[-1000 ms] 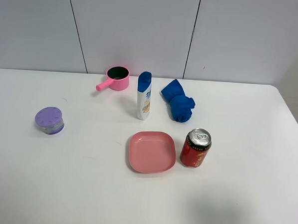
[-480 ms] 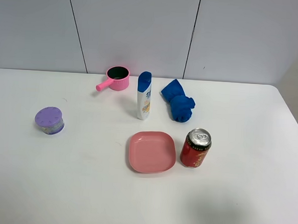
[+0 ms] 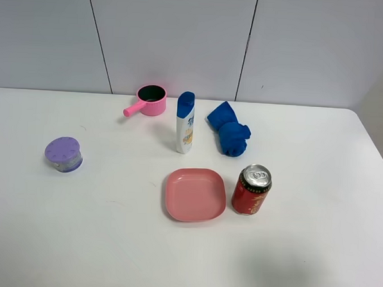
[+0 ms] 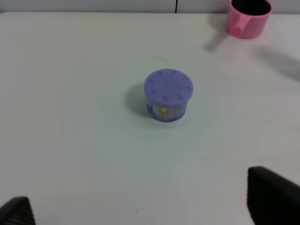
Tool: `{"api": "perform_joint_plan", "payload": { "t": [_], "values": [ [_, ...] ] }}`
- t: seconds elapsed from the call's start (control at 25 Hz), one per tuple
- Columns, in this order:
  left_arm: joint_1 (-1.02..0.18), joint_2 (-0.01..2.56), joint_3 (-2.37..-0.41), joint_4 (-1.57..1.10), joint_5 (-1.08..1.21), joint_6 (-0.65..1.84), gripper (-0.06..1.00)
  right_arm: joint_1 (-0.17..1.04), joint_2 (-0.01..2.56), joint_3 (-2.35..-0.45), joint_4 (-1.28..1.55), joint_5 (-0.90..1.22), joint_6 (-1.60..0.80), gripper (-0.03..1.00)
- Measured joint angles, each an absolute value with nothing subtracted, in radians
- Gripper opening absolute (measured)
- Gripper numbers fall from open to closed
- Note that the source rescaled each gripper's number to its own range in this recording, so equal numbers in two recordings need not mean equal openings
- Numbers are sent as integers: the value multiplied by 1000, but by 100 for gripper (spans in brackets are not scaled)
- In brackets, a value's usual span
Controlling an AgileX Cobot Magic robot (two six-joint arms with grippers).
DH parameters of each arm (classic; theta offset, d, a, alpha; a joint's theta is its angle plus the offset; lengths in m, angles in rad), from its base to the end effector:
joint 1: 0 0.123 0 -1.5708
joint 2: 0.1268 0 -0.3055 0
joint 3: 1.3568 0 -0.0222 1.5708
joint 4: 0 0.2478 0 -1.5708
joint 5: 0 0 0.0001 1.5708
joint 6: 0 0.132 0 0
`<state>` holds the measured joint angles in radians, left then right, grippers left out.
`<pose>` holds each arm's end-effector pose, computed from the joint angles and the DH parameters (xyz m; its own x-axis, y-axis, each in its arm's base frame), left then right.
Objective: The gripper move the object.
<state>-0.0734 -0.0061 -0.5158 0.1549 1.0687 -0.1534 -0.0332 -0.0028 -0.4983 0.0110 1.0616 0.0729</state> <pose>0.0060 0.0175 0.2623 -0.4327 -0.0460 -0.9004 -0.0827 0.9965 -0.0112 0.0081 0.0010 0.2565 -0.4522 0.0932 -0.8870 0.0602 0.9954 0.0739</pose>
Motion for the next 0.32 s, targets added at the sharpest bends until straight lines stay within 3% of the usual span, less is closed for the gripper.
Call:
{"api": "perform_joint_plan", "payload": {
  "t": [0.32],
  "values": [
    [-73, -6, -516, 154, 1069, -155, 100, -33, -3, -498, 11, 1062, 73, 100]
  ]
}}
